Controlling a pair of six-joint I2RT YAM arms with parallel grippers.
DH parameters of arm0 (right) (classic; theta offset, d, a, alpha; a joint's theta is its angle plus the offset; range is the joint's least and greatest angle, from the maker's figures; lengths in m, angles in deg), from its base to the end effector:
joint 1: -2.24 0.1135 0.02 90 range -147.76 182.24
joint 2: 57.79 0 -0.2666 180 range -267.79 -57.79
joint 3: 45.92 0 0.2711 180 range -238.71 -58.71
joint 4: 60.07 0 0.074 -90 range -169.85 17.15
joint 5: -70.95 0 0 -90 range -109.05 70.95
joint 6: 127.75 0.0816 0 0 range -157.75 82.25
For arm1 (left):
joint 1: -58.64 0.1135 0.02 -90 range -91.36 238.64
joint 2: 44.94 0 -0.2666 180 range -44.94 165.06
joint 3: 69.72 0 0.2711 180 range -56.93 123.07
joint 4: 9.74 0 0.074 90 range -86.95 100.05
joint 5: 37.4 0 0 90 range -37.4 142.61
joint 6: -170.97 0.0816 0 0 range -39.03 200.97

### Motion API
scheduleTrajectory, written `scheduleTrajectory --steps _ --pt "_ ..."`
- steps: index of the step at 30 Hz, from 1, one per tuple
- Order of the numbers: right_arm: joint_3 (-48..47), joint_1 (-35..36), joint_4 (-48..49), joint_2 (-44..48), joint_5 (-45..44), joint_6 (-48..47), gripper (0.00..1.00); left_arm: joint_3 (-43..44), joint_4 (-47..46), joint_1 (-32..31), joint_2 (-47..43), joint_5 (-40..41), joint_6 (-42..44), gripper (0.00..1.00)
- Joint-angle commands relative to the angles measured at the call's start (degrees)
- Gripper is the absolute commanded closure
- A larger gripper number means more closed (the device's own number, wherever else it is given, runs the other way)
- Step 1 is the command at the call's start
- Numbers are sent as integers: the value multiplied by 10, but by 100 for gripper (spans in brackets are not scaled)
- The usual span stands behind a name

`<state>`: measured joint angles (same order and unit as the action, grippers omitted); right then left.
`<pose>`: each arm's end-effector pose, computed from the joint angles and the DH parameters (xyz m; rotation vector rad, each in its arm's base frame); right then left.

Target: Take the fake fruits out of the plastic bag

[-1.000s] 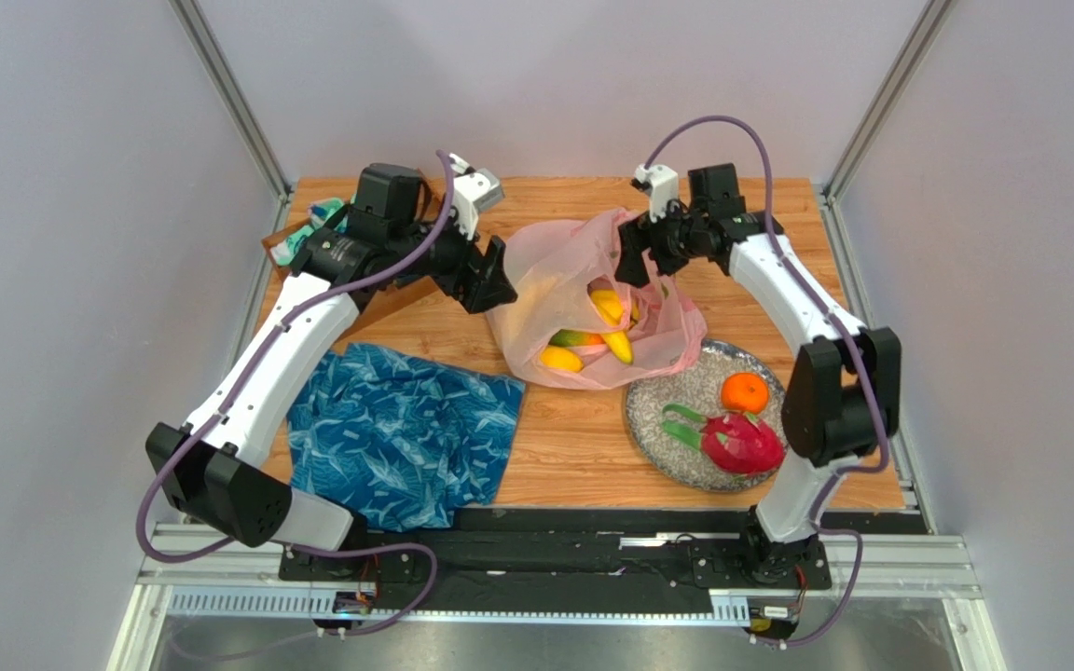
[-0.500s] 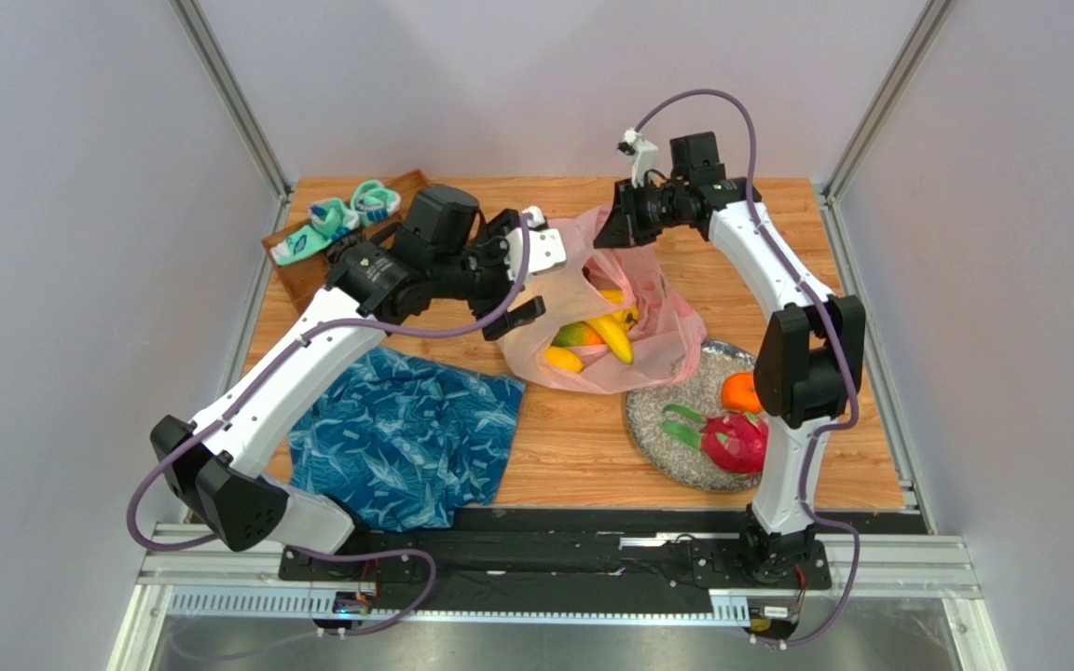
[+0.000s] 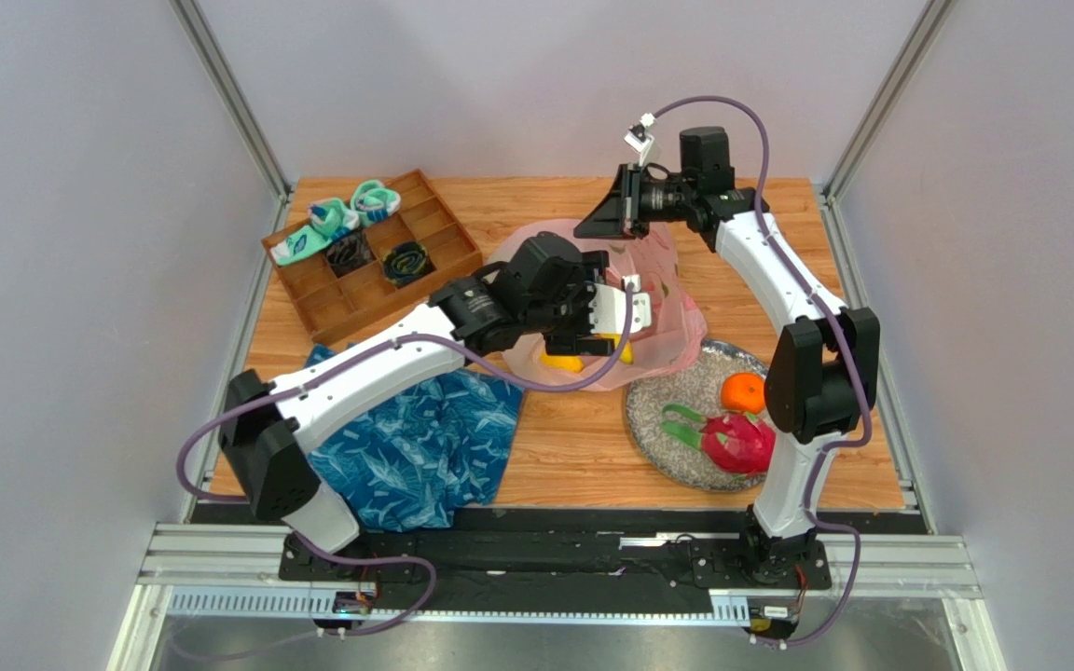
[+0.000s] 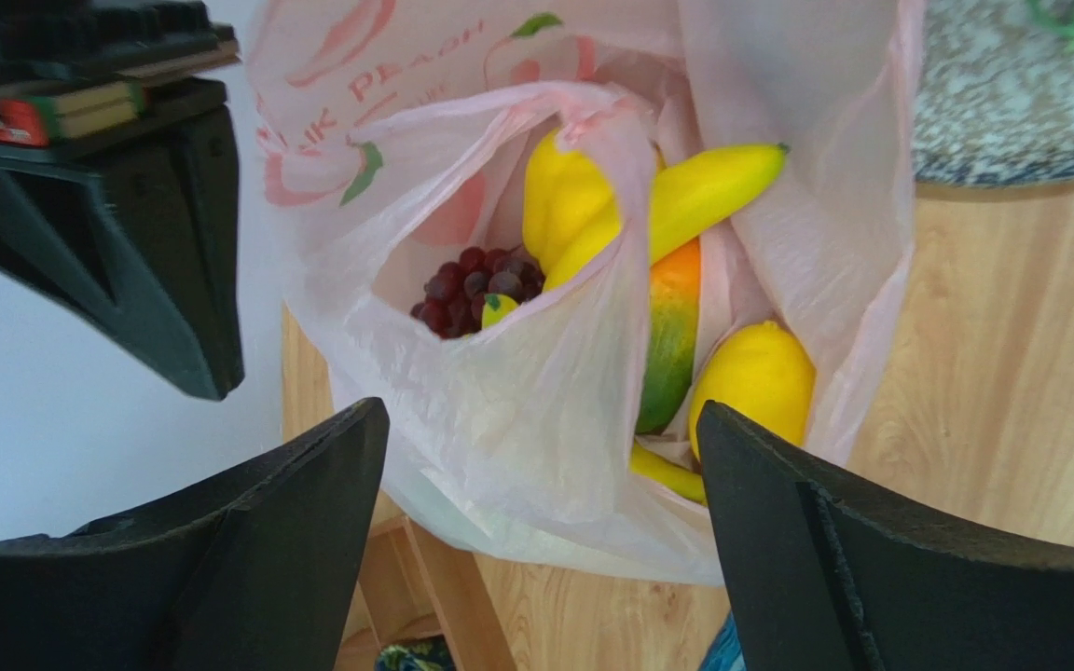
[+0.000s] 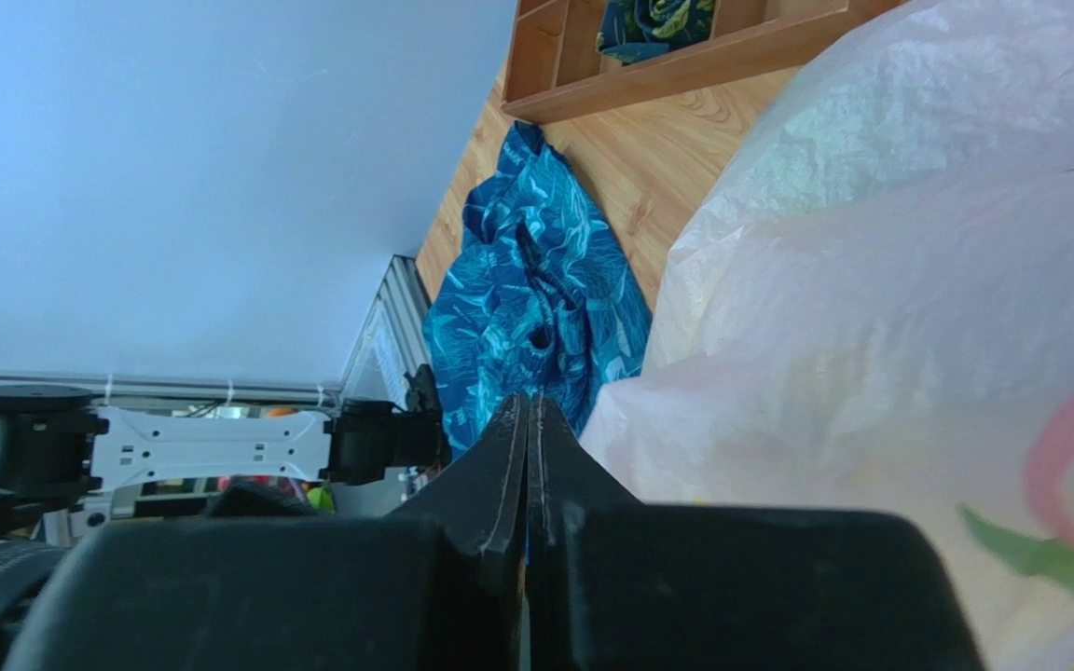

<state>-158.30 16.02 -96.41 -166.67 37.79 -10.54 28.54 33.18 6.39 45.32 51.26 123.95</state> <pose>0.4465 0.1799 0.3180 -0.3702 2.1633 1.4687 0.2539 -0.3311 0.3288 1.6210 1.4614 -0.1174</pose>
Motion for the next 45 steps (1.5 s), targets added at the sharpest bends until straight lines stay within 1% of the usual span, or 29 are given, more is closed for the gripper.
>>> scheduleTrajectory --steps 1,4,7,9,10,11,12,13,14,15,17,19,21,25,27,32,37,38,39,40,42,43,44,45 --pt "6 -4 50 15 28 54 100 25 -51 0 31 52 7 12" --pt "8 -6 61 17 27 63 100 43 -40 -7 55 49 28 13" --pt "7 -13 69 21 26 70 100 95 10 -18 87 70 13 16" --pt "5 -21 55 27 14 61 88 123 42 -21 94 75 -3 16" --pt "3 -25 33 35 -1 48 78 129 50 -22 94 76 -11 16" --pt "2 -29 -29 40 -48 27 58 131 58 -22 91 78 -13 16" --pt "8 -36 -58 46 -72 -19 50 129 60 -22 79 78 -17 16" --pt "17 -38 -82 53 -86 -43 46 126 59 -22 70 80 -25 16" --pt "27 -41 -129 61 -106 -64 41 124 62 -21 63 87 -32 16" --pt "47 -41 -154 64 -111 -103 40 123 65 -22 44 88 -38 16" --pt "75 -41 -193 64 -122 -126 36 115 73 -22 23 87 -60 15" --pt "104 -41 -194 62 -126 -145 34 104 76 -21 -10 74 -71 15" --pt "109 -41 -184 49 -137 -150 32 90 78 -21 -32 68 -76 15" --pt "84 -41 -176 6 -168 -171 30 87 85 -21 -40 74 -75 15" --pt "60 -41 -175 -25 -184 -181 30 92 87 -21 -37 77 -75 15" --pt "18 -39 -187 -64 -224 -223 30 111 93 -21 -26 77 -78 15" --pt "3 -37 -172 -91 -226 -232 32 120 94 -21 -9 71 -84 15" --pt "-1 -34 -173 -100 -226 -234 37 124 93 -21 -7 71 -85 15" --pt "-9 -33 -176 -103 -221 -239 45 126 94 -21 -4 69 -84 15" --pt "-14 -34 -178 -106 -211 -239 65 128 97 -21 -4 66 -83 15" --pt "-24 -34 -192 -100 -177 -234 78 129 102 -20 -7 60 -72 15" --pt "-31 -35 -203 -92 -163 -227 86 127 110 -20 -10 49 -64 14" --pt "-37 -37 -208 -74 -123 -220 90 124 115 -18 -17 37 -57 14" --pt "-44 -37 -215 -63 -105 -204 93 121 118 -13 -24 24 -41 13"
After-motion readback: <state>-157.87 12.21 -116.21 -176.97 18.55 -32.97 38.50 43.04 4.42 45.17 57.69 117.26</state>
